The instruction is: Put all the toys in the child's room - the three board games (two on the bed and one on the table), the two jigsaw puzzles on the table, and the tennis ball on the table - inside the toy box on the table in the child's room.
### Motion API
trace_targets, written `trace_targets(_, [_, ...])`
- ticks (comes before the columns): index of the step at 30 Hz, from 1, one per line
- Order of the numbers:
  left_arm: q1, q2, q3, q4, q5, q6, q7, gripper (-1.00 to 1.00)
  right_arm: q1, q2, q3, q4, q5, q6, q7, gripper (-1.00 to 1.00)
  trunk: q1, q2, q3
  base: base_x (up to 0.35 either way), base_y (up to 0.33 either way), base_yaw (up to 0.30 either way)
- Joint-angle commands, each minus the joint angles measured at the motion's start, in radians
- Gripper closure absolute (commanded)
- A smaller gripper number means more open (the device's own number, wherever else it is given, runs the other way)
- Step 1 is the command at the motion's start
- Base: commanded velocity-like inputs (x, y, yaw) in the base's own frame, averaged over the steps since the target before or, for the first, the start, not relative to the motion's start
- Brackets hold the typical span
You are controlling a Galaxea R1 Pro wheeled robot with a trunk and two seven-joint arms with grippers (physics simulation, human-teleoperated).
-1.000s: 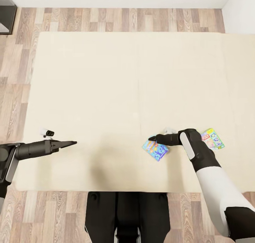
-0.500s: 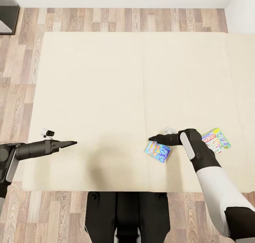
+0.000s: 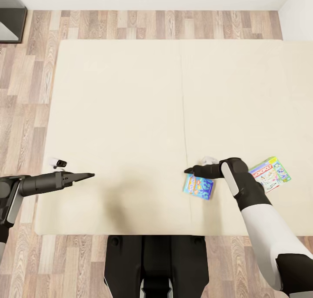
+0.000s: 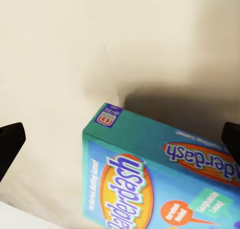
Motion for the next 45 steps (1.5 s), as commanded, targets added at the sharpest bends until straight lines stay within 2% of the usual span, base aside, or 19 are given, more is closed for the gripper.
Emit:
trace_targets(1, [-0.001, 0.000, -0.001, 0.001, -0.001, 0.010, -0.004, -1.00, 0.000, 0.000, 0.002, 0.004, -0.051, 0.002, 0.011, -1.00, 0.001, -0.001, -0.001, 0.000, 0.074, 0.000])
trace_targets(13, [-0.001, 0.000, -0.001, 0.001, 0.000, 0.010, -0.004, -1.00, 0.001, -0.012, 0.004, 0.003, -0.051, 0.002, 0.012, -1.00, 0.001, -0.001, -0.001, 0.000, 0.017, 0.000])
trace_targets(33, [-0.001, 0.001, -0.001, 0.001, 0.000, 0.010, -0.004, -1.00, 0.006, -0.011, 0.009, -0.008, -0.050, 0.002, 0.017, -1.00, 0.001, -0.001, -0.001, 0.000, 0.000, 0.000])
trace_targets(45, [-0.001, 0.001, -0.001, 0.001, 0.000, 0.010, -0.004, -1.00, 0.006, -0.008, 0.010, -0.008, -0.050, 0.002, 0.017, -1.00, 0.001, -0.001, 0.014, 0.000, 0.000, 0.000])
